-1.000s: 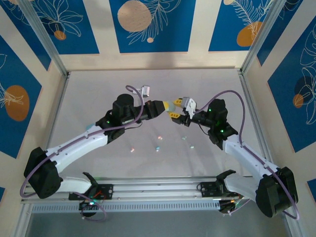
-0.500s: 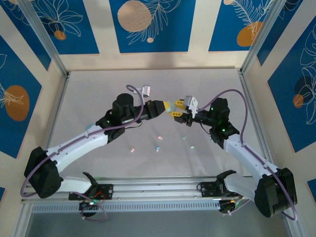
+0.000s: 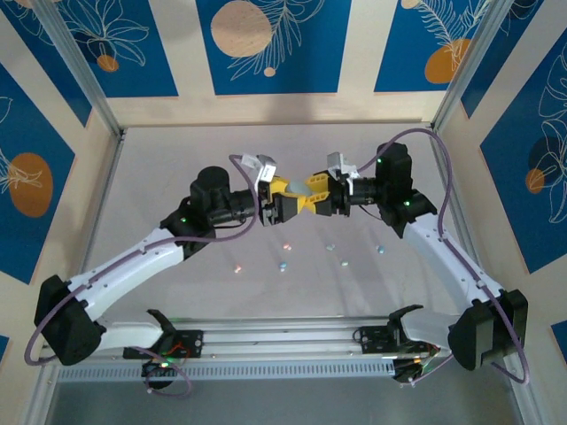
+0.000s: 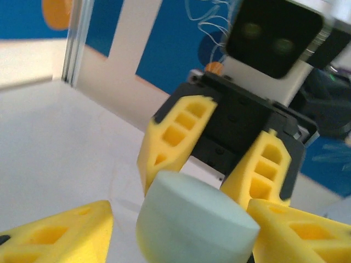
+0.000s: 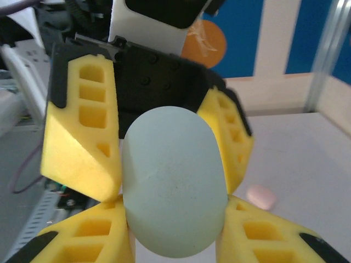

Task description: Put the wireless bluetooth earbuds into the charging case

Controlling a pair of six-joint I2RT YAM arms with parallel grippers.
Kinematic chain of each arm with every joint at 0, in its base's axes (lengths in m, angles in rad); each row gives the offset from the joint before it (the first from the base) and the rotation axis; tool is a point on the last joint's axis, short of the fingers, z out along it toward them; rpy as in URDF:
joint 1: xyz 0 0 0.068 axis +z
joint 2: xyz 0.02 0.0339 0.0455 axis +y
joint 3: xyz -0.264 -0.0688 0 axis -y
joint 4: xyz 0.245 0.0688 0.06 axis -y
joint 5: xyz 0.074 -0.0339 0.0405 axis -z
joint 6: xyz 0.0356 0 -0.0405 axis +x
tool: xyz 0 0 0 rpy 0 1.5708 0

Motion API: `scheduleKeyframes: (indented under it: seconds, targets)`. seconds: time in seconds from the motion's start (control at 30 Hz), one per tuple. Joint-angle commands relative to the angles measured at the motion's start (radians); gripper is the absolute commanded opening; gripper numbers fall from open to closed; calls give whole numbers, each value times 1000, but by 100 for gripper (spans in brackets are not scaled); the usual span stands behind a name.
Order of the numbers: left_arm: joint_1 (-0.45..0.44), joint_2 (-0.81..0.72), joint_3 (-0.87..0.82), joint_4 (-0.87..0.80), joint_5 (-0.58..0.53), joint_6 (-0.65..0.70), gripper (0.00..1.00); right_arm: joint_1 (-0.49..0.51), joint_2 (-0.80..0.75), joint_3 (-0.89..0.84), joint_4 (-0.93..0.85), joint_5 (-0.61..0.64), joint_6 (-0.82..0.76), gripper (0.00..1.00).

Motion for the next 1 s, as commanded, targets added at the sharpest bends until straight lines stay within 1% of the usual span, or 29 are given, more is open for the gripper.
scheduleKeyframes:
  seconds: [0.0, 0.23, 0.33, 0.5, 0.6, 0.77, 0.97]
  targets:
    - [2, -21, -4, -69, 79, 315, 60, -2, 9, 62, -142, -113, -48, 31]
    - [2, -21, -13, -41, 152, 433, 51, -4, 10, 69, -149, -106, -63, 31]
    - [3, -20, -16, -39, 160, 450, 46, -3, 10, 69, -151, -105, -67, 31]
    - [3, -9, -11, -40, 185, 461, 43, -2, 9, 71, -157, -101, -82, 31]
    - [2, -4, -3, -61, 203, 476, 44, -1, 11, 71, -153, -98, -82, 31]
    - [3, -2, 11, -103, 185, 487, 47, -2, 4, 66, -143, -93, -84, 31]
    - [2, -4, 22, -121, 185, 470, 44, 4, -3, 54, -133, -71, -101, 31]
